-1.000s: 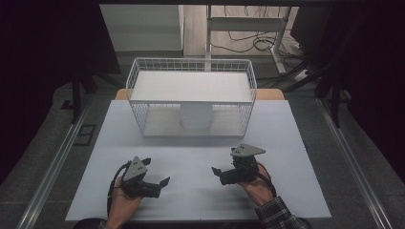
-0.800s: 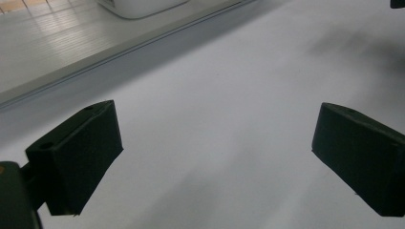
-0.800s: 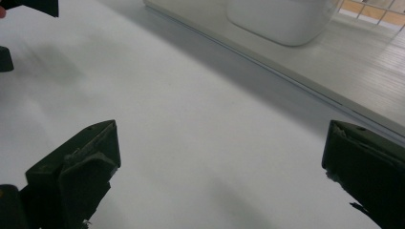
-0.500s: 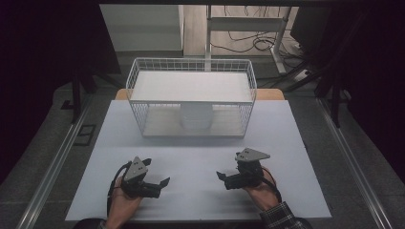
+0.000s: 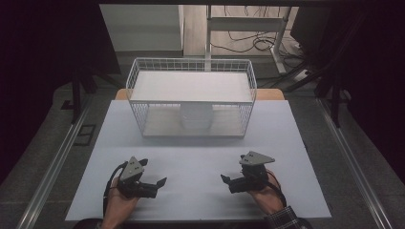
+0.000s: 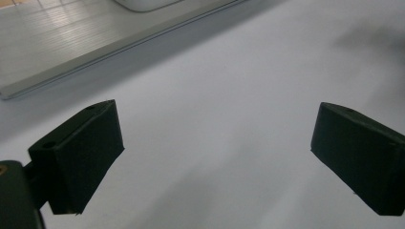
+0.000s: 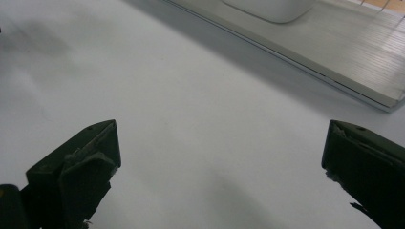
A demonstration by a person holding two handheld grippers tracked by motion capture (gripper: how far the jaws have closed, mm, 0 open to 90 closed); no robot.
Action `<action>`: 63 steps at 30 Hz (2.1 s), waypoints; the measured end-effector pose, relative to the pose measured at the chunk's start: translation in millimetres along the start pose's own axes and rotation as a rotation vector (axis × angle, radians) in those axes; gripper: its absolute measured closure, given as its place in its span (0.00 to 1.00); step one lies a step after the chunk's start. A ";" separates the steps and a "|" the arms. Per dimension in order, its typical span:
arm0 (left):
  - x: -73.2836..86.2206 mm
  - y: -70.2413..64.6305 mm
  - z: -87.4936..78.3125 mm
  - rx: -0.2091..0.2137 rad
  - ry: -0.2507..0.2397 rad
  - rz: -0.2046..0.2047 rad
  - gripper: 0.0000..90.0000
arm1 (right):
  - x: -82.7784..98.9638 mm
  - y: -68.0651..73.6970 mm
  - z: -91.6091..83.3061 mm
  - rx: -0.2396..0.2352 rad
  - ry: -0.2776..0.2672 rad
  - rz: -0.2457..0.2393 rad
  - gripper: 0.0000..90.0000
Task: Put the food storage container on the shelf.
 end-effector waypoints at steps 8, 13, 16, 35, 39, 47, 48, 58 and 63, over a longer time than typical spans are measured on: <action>4.3 1.9 -11.4 -0.018 -0.001 -0.009 0.03 | 7.5 -4.1 -10.8 0.021 0.004 0.009 0.00; 6.3 2.8 -17.7 -0.024 -0.007 -0.018 0.03 | 10.4 -5.6 -15.9 0.029 0.003 0.012 0.00; 7.3 3.0 -20.8 -0.028 -0.010 -0.018 0.03 | 12.4 -6.4 -19.3 0.036 0.001 0.013 0.00; 22.4 9.5 -45.0 -0.073 -0.033 -0.053 0.02 | 30.2 -19.5 -41.5 0.099 0.010 0.040 0.00; 24.4 11.1 -48.5 -0.080 -0.038 -0.059 0.02 | 35.7 -23.8 -46.7 0.111 0.015 0.059 0.00; 28.2 13.5 -53.3 -0.088 -0.044 -0.075 0.02 | 45.3 -32.6 -57.1 0.135 0.014 0.097 0.00; 28.7 13.9 -54.0 -0.089 -0.043 -0.077 0.02 | 45.3 -32.6 -57.1 0.135 0.014 0.097 0.00; 35.3 16.7 -58.1 -0.084 -0.036 -0.101 0.02 | 58.6 -40.3 -65.7 0.166 0.041 0.121 0.00; 39.5 18.8 -58.4 -0.073 -0.025 -0.120 0.02 | 67.4 -42.1 -66.7 0.166 0.080 0.132 0.00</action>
Point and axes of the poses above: each handheld gripper's, and its own axes: z roughly forward along the jaws, x roughly out of its underside, y roughly to its left, the point moved 3 cm from there along z, roughly forward along the jaws, and after that the axes turned 8 degrees about x, right-handed, at the moved point
